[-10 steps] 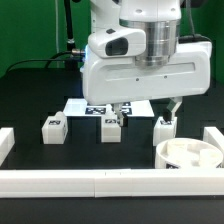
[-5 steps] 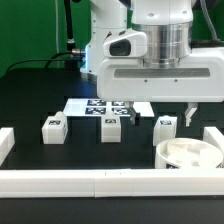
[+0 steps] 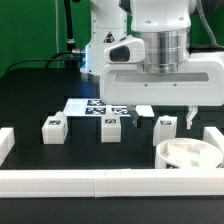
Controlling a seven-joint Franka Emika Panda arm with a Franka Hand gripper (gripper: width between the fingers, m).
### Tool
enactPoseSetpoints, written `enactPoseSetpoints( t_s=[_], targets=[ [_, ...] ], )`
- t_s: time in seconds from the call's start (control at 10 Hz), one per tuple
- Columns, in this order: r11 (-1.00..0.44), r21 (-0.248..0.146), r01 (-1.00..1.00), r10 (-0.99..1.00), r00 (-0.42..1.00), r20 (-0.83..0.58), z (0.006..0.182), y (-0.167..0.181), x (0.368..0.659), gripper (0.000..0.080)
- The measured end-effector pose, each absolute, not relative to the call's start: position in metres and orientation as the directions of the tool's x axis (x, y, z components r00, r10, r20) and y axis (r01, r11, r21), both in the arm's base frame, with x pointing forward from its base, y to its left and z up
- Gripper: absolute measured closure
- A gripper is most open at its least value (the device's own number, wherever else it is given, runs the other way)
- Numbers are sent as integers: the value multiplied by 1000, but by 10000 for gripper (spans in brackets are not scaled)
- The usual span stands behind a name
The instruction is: Assemble stool
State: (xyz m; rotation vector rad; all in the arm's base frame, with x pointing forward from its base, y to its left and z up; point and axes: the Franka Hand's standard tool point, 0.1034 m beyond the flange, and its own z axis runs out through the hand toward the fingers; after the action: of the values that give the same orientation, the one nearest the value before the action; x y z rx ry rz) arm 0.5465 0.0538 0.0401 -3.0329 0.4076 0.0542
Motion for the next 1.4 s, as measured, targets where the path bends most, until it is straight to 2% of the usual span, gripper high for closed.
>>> enactPoseSetpoints(
  t_s=[0.2,0.6,0.7,0.9,1.1,1.4],
  targets=[
    [-965,-71,-251,-239,959,-150,34,53,538,150],
    [-974,-88,-210,-153,888,-433,40,58,539,150],
    [-974,-86,-211,-147,871,-468,37,57,539,150],
    [-976,-75,-207,-119,784,-609,36,57,527,150],
    [-978,-67,-199,-92,689,-719,27,57,517,150],
    [-980,-52,-190,-58,533,-844,22,58,507,150]
  ],
)
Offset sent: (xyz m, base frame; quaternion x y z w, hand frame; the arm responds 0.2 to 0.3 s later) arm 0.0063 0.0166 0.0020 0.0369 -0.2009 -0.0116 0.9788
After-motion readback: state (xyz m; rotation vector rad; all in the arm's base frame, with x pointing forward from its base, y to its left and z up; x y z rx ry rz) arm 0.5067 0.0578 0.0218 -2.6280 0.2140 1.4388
